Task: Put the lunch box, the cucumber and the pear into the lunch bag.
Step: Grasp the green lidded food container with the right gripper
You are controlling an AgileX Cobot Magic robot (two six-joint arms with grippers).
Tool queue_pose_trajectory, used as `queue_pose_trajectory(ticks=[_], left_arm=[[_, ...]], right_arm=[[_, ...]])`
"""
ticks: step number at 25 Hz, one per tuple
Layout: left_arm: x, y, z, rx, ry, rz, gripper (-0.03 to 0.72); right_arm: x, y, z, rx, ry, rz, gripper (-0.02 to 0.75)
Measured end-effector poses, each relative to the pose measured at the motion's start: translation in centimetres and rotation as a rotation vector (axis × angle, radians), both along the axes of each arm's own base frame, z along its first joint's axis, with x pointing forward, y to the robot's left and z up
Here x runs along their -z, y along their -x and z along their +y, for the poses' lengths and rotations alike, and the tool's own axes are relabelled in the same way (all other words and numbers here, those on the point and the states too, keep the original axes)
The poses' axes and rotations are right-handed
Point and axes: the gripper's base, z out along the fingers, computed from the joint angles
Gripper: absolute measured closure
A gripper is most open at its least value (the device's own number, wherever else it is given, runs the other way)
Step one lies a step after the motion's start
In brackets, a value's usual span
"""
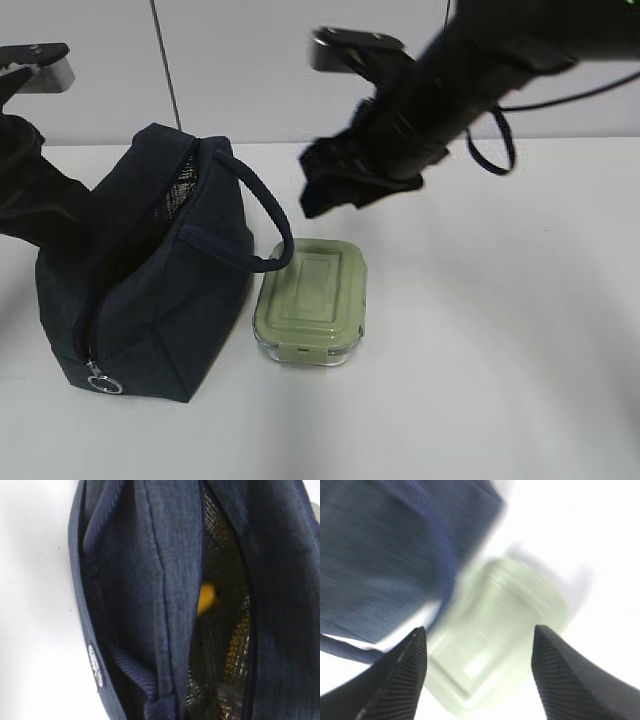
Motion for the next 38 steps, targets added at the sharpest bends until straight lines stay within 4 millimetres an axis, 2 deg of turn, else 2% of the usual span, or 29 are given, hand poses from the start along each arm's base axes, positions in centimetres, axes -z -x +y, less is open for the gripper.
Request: queue_pose_trajectory(ticks=[3, 7, 10, 14, 18, 23, 29, 38], left_arm=[[0.0, 0.0, 0.0, 0.0, 0.0, 0.001, 0.685], [0.0, 0.0, 0.0, 0.0, -0.001, 0.0, 0.685], [0.0, 0.0, 0.0, 0.001, -0.002, 0.0, 0.685], [0.0, 0.0, 0.0, 0.001, -0.002, 0.0, 0.685], [0.0, 0.0, 0.0, 0.001, -0.003, 0.001, 0.685], [0.0, 0.1, 0.0, 0.003, -0.004, 0.009, 0.685], [0.0, 0.1, 0.0, 0.004, -0.004, 0.012, 0.685], [0.0, 0.1, 0.0, 0.004, -0.004, 0.012, 0.685]], right_arm=[[3.3, 1.5, -2.9, 0.116, -0.042, 0.097, 0.235], [6.8, 3.0, -4.9, 0.211, -0.275, 0.214, 0.237], [7.8, 2.7, -6.3, 0.268, -0.401, 0.241, 0.237], [9.9, 1.8, -7.9, 0.318, -0.456, 0.301, 0.237], [12.3, 1.4, -8.0, 0.289, -0.562, 0.379, 0.23], [14.8, 1.2, -7.4, 0.258, -0.674, 0.443, 0.143], [15.7, 1.2, -7.4, 0.251, -0.675, 0.451, 0.135], [14.4, -0.6, -7.2, 0.229, -0.683, 0.374, 0.141]])
